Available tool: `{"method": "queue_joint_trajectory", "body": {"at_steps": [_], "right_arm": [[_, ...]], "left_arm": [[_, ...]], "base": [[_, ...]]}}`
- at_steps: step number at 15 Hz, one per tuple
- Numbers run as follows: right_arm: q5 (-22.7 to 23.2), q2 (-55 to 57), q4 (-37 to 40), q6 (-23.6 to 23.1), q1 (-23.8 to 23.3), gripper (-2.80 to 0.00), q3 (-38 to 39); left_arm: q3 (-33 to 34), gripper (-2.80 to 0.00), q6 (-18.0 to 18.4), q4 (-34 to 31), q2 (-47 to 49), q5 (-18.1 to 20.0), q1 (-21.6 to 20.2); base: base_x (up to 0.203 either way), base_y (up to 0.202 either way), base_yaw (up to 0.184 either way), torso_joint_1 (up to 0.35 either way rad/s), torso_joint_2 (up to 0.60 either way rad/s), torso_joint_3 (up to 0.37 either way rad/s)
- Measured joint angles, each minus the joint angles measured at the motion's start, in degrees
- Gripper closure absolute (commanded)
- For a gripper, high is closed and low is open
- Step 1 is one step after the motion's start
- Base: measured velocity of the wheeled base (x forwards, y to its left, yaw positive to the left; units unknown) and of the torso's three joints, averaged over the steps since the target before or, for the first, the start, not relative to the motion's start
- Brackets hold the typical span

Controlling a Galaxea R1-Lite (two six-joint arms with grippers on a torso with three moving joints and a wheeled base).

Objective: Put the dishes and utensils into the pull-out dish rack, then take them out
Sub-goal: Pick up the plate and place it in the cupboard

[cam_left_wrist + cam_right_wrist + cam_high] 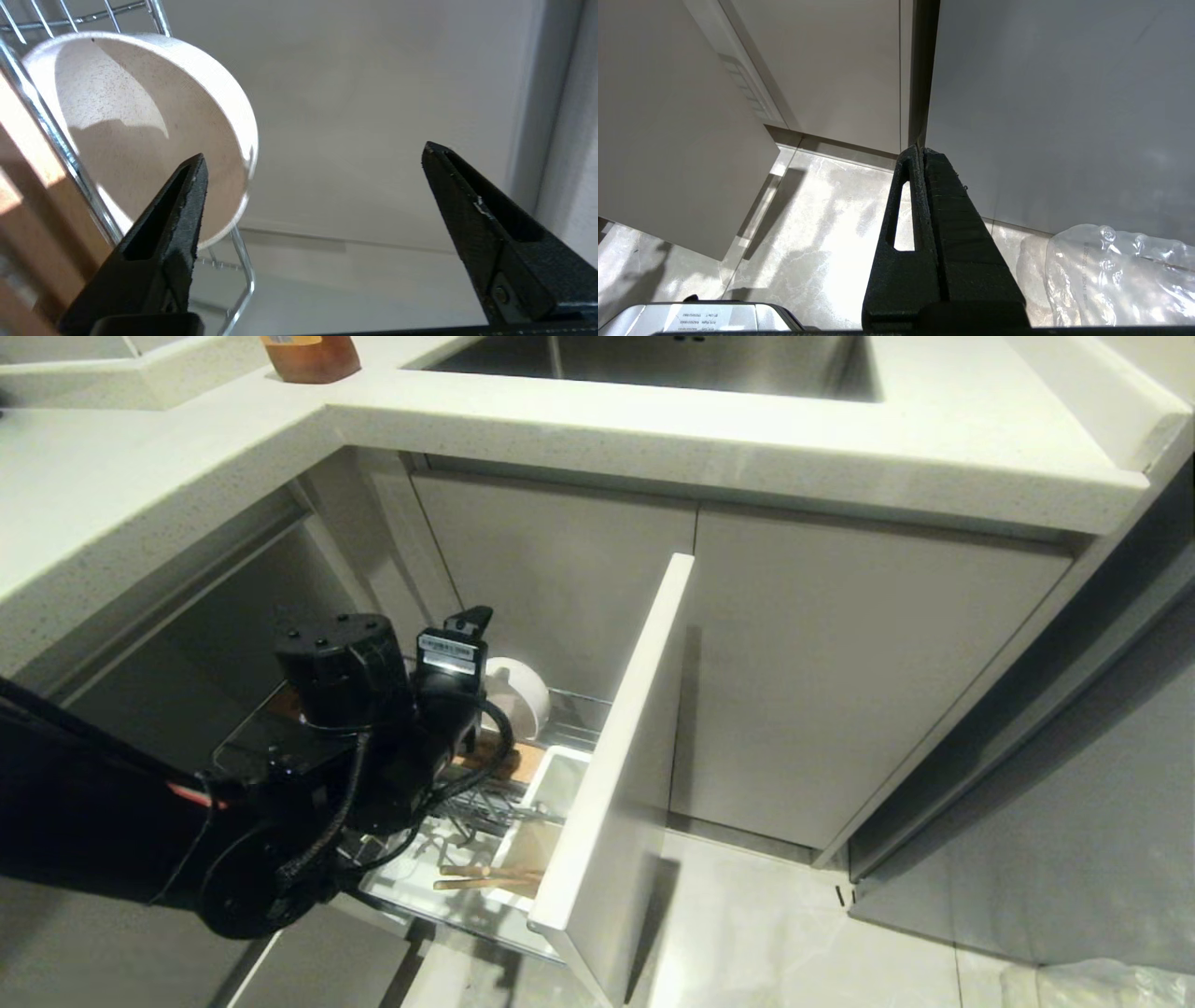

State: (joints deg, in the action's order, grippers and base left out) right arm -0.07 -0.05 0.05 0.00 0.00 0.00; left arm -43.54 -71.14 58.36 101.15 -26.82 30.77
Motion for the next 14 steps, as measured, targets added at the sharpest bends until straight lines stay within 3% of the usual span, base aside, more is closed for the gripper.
{"method": "queue_joint_trajectory", "body": {"at_steps": [3,7,9,12,14], "right_arm": [[0.0,0.0,0.0,0.0,0.0,0.00,0.0],[0.0,0.0,0.0,0.0,0.0,0.00,0.0],[0.0,0.0,0.0,0.0,0.0,0.00,0.0],[0.0,0.0,0.0,0.0,0.0,0.00,0.0],[0.0,0.0,0.0,0.0,0.0,0.00,0.0]], "left_arm": [[-0.6,-2.80,3.5,-8.5,-6.1,-0.3,1.1],[-1.5,-2.80,14.7,-19.6,-13.6,-1.8,3.0],[-2.6,-2.80,18.3,-26.1,-16.4,-2.0,4.3],[-5.1,-2.80,21.3,-36.7,-19.3,-6.7,8.5],[-6.4,-2.80,24.0,-40.7,-20.3,-12.0,11.0]], "base": [[0.000,0.000,0.000,0.000,0.00,0.000],[0.000,0.000,0.000,0.000,0.00,0.000],[0.000,0.000,0.000,0.000,0.00,0.000],[0.000,0.000,0.000,0.000,0.00,0.000],[0.000,0.000,0.000,0.000,0.00,0.000]]}}
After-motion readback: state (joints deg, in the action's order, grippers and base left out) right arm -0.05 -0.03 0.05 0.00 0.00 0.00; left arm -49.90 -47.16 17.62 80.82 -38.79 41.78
